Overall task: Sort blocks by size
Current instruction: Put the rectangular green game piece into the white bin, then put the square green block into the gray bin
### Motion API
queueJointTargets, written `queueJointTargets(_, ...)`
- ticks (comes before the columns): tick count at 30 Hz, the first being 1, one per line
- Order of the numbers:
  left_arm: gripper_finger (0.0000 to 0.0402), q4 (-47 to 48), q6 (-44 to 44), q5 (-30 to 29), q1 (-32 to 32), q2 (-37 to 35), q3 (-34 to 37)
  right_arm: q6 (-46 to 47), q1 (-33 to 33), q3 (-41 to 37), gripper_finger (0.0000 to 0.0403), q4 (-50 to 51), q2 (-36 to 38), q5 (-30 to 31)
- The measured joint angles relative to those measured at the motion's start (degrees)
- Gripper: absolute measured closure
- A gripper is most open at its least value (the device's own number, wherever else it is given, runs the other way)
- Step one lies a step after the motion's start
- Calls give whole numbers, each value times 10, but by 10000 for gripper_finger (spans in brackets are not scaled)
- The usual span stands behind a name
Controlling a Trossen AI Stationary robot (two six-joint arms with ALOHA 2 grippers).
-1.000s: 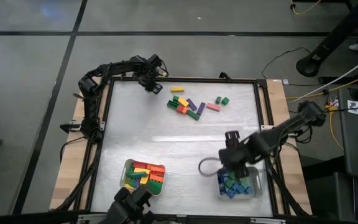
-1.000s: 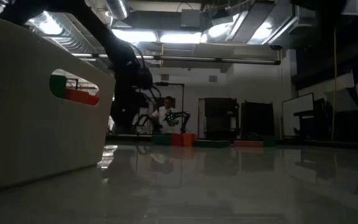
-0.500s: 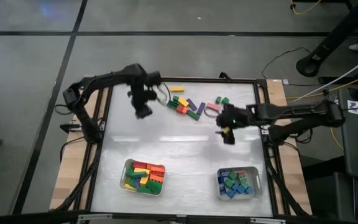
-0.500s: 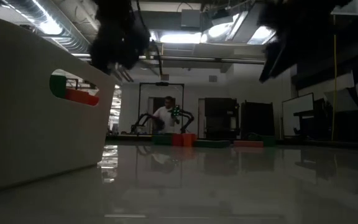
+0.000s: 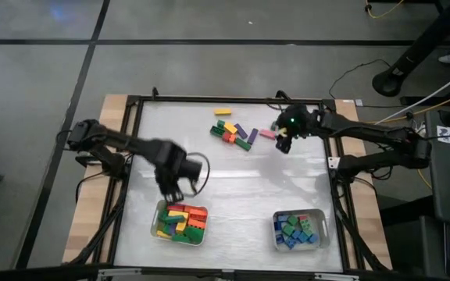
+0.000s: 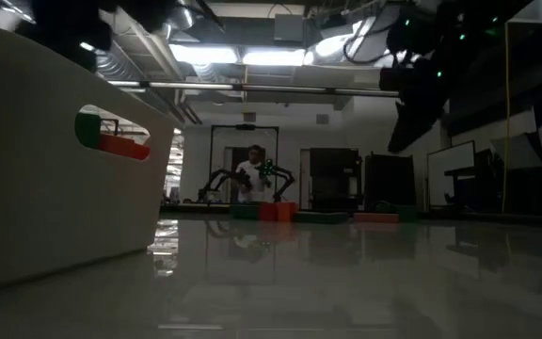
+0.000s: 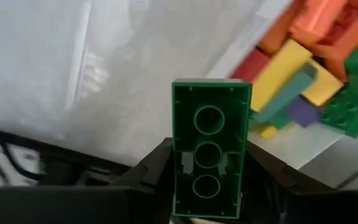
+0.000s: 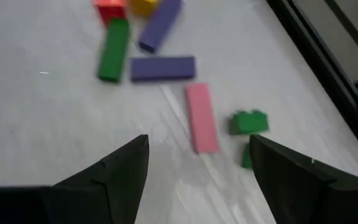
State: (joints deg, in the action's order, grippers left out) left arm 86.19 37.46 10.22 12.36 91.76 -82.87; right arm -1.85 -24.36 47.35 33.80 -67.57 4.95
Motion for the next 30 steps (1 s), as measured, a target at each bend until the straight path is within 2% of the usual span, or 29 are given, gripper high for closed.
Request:
queueJointTargets(8,268,-91,227,-37,162,2,0,0,-65,0,127,1,-55,0)
queueJointTargets(15,247,-121,357,-154,244,5,0,0,-102,0,127,1,-109,0)
queueJointTargets(18,240,-126,379,-187,261,5,0,0,-119,0,127,1,-121,0)
queueJointTargets(23,227,-131,389,-193,271,24,0,0,-156,0,127,1,-131,0)
queueJointTargets(26,217,-134,372,-193,271,46,0,0,-174,0,127,1,-137,-5)
queueJointTargets(30,209,-135,328,-193,269,70,0,-1,-190,0,127,-12,-147,-48)
